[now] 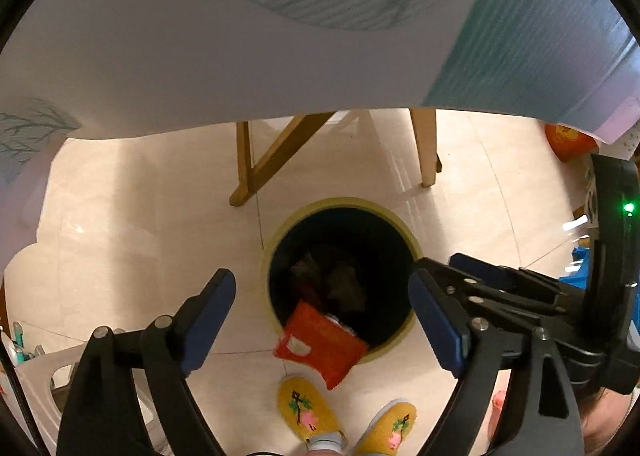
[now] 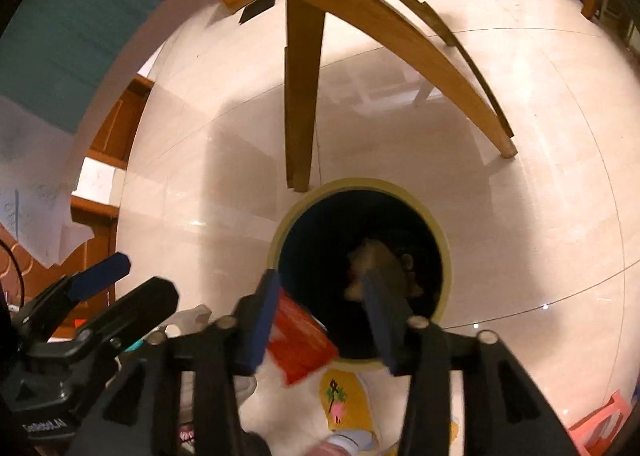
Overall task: Collect trash
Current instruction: 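Carry both items down to the black bin and open both tools, then raise both tools back up toward the table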
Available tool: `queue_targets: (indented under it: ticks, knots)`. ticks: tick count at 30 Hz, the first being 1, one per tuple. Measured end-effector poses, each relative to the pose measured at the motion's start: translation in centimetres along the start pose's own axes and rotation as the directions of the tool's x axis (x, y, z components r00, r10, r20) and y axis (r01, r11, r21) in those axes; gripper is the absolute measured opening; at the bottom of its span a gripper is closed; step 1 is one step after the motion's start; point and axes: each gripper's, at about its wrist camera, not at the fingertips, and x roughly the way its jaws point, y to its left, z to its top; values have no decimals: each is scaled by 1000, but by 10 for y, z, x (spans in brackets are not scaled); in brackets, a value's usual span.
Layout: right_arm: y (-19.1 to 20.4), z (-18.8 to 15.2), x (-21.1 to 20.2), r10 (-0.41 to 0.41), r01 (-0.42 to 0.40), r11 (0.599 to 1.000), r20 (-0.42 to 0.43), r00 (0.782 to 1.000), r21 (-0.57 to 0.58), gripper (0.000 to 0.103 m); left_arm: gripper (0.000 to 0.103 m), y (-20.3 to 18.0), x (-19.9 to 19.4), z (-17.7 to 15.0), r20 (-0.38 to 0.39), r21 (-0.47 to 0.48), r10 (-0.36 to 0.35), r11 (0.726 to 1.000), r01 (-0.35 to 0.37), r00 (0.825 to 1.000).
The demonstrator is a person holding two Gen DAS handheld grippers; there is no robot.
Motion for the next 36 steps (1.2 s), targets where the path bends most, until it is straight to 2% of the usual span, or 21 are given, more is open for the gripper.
queue_targets:
  ticks: [12, 19, 25, 33, 36]
  knots:
    - [17, -2, -51, -7, 8, 1000, 45, 999, -19, 45, 87, -2, -52, 7, 88, 15, -17, 1000, 16, 996]
    - [17, -2, -75, -18, 19, 1000, 74, 997, -20, 45, 87, 13, -77, 8, 100, -17, 6, 1000, -4, 995]
    - [24, -7, -109, -26, 26, 1000, 87, 996, 2, 45, 87, 16, -113, 14, 104, -61, -2, 998, 8, 995]
    - [54, -3, -188, -14, 16, 1000, 114, 993, -11, 45, 87, -3, -200, 43, 149, -37, 5, 999, 1, 989]
    - [71, 2, -226, -16, 21, 999, 138, 990, -34, 45, 87, -7, -245, 57, 169, -7, -26, 1000, 27, 985]
